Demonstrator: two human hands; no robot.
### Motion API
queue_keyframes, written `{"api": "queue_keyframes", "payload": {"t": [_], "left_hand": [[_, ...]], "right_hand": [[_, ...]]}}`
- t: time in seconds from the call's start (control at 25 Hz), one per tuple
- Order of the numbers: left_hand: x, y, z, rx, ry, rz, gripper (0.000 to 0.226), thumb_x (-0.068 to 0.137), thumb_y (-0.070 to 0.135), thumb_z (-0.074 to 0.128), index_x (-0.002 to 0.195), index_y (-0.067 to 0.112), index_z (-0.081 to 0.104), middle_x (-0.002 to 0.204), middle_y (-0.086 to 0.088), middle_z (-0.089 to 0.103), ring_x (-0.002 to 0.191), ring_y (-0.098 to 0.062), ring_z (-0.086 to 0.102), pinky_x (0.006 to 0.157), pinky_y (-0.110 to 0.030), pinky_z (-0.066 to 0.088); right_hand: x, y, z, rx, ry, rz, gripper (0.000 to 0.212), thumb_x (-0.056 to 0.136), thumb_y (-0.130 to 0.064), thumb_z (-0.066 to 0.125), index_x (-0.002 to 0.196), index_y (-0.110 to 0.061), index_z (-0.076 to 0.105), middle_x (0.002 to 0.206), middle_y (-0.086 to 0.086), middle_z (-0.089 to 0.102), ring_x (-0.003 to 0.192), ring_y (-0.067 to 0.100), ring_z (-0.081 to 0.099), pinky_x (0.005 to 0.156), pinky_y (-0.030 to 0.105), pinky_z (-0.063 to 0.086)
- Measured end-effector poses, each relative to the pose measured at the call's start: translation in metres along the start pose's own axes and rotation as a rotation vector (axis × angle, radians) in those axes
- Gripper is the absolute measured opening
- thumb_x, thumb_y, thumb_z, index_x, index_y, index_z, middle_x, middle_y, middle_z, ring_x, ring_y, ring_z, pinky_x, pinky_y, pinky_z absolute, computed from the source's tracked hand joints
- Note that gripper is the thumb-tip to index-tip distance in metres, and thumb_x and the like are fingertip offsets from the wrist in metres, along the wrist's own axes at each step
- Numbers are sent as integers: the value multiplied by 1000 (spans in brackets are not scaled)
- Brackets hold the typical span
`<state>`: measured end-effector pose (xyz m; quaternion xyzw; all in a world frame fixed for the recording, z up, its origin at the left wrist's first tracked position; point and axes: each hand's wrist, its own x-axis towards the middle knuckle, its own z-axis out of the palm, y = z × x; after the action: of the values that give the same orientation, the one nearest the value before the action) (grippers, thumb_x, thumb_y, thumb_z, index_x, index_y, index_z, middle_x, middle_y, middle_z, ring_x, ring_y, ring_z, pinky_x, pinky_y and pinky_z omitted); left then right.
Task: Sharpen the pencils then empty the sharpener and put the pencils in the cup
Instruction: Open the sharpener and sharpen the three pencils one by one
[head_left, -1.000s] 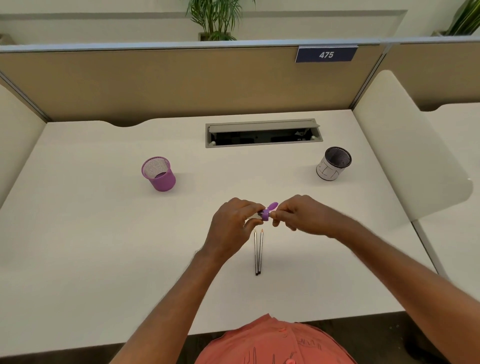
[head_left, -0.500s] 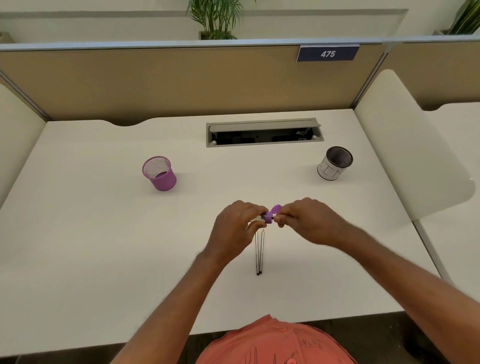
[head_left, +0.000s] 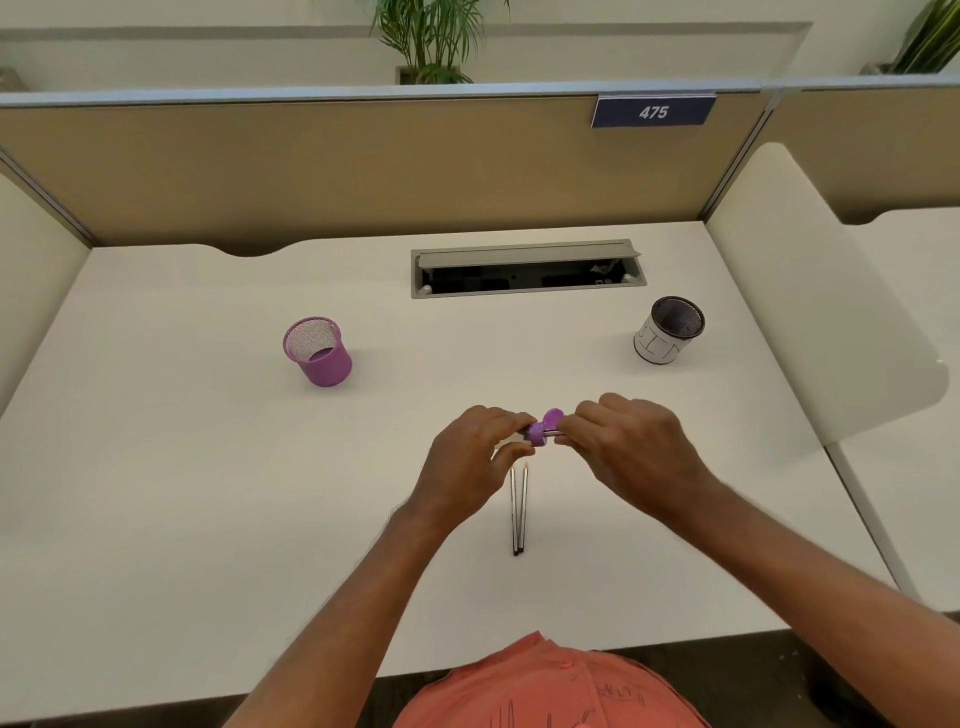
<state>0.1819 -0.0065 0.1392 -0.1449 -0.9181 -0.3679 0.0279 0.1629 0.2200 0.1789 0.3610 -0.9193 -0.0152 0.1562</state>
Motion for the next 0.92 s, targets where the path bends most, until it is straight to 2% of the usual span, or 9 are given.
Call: {"api": "queue_keyframes", "payload": {"t": [0.12, 0.2, 0.28, 0.36, 0.44, 0.52, 0.72, 0.84, 0.92], "left_hand": [[-1, 1, 0, 23, 39, 26, 23, 92, 25, 75, 115, 26, 72, 105, 13, 73, 95, -14, 59, 79, -33, 52], [-2, 2, 0, 43, 74, 51, 22, 90, 23, 77, 111, 24, 73, 103, 12, 74, 91, -16, 61, 77, -34, 52], [-5, 3, 1, 56, 78, 72, 21, 90, 24, 77, 110, 24, 73, 103, 13, 74, 90, -16, 61, 77, -34, 51], [-6, 4, 2, 62, 74, 82, 22, 90, 24, 77, 111, 24, 73, 103, 12, 74, 90, -16, 62, 77, -35, 52], [-3, 3, -1, 53, 67, 71, 23, 89, 24, 77, 112, 24, 73, 105, 12, 74, 93, -17, 62, 78, -36, 52], [-2, 1, -3, 42, 45, 56, 24, 90, 24, 77, 114, 25, 73, 105, 12, 74, 95, -16, 61, 79, -35, 52], [0, 1, -2, -1, 9, 24, 23, 94, 26, 72, 117, 27, 72, 107, 13, 73, 97, -14, 59, 81, -36, 52], [0, 3, -1, 26, 42, 53, 23, 91, 22, 75, 114, 24, 73, 106, 12, 74, 95, -17, 62, 80, -37, 53], [-1, 3, 0, 56, 62, 79, 23, 90, 21, 78, 113, 23, 74, 106, 11, 75, 93, -18, 63, 80, -37, 53]], "right_hand": [[4, -4, -1, 54, -45, 42, 16, 97, -35, 68, 87, -23, 70, 68, -4, 61, 58, 24, 57, 46, 30, 31], [18, 4, -4, 310, -338, 237, 26, 101, -45, 59, 85, -28, 70, 66, -7, 61, 61, 19, 57, 50, 29, 31], [33, 16, -10, 806, -656, 471, 34, 100, -48, 58, 80, -26, 73, 59, -9, 61, 55, 11, 50, 53, 27, 34], [41, 23, -15, 1008, -768, 521, 34, 99, -48, 59, 80, -26, 76, 58, -9, 63, 50, 6, 44, 54, 25, 35], [37, 20, -13, 840, -695, 434, 25, 96, -49, 64, 86, -28, 74, 67, -11, 67, 56, 3, 51, 57, 26, 39], [28, 13, -12, 660, -512, 328, 17, 92, -44, 70, 92, -28, 66, 79, -12, 64, 71, 11, 58, 61, 30, 44], [2, -1, -4, 4, 20, -28, 12, 98, -28, 67, 89, -20, 68, 72, -3, 60, 61, 22, 55, 44, 34, 36], [6, -2, -3, 135, -88, 70, 22, 100, -35, 59, 89, -21, 71, 68, -4, 61, 58, 24, 57, 47, 31, 34], [19, 7, -5, 522, -426, 314, 29, 102, -42, 57, 84, -26, 72, 63, -7, 59, 57, 19, 54, 50, 29, 36]]}}
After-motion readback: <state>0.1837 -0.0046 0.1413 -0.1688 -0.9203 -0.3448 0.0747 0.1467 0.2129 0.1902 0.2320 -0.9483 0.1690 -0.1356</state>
